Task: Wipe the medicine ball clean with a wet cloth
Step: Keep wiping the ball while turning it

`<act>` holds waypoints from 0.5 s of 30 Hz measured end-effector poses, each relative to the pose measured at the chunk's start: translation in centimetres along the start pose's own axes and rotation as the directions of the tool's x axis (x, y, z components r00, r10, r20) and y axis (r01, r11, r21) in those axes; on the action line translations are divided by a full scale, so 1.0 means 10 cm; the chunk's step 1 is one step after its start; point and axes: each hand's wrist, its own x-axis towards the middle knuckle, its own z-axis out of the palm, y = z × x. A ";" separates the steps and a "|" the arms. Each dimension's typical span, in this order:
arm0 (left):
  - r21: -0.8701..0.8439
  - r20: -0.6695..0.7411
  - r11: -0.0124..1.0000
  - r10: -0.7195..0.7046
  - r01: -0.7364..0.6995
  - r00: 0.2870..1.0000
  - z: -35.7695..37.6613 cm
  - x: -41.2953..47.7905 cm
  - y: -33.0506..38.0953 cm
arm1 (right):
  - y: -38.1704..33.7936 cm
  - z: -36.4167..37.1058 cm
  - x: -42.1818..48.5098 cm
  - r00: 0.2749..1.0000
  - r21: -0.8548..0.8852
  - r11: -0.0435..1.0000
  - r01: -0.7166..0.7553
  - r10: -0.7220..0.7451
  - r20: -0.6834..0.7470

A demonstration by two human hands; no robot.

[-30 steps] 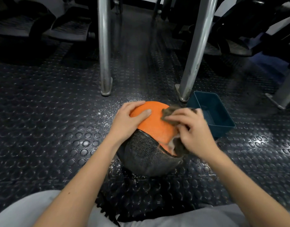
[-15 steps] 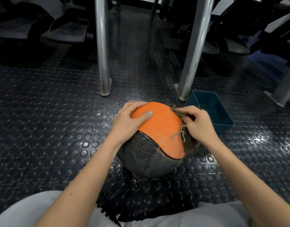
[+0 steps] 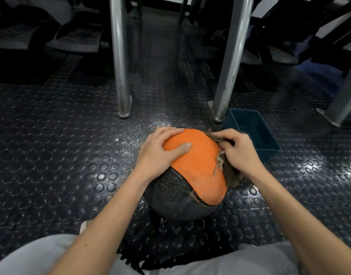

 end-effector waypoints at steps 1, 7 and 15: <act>-0.005 -0.001 1.000 0.001 -0.001 1.000 0.01 0.01 0.00 | -0.07 0.02 -0.08 0.998 -0.011 0.998 0.061 -0.061 -0.007; -0.067 0.000 0.996 0.065 -0.065 0.998 -0.05 -0.01 -0.12 | -0.24 0.18 -0.37 0.941 -0.043 0.940 0.338 -0.337 0.015; -0.083 0.016 0.996 0.026 -0.025 1.000 -0.07 -0.01 -0.11 | -0.01 0.08 -0.08 0.999 0.076 0.997 0.007 -0.004 -0.044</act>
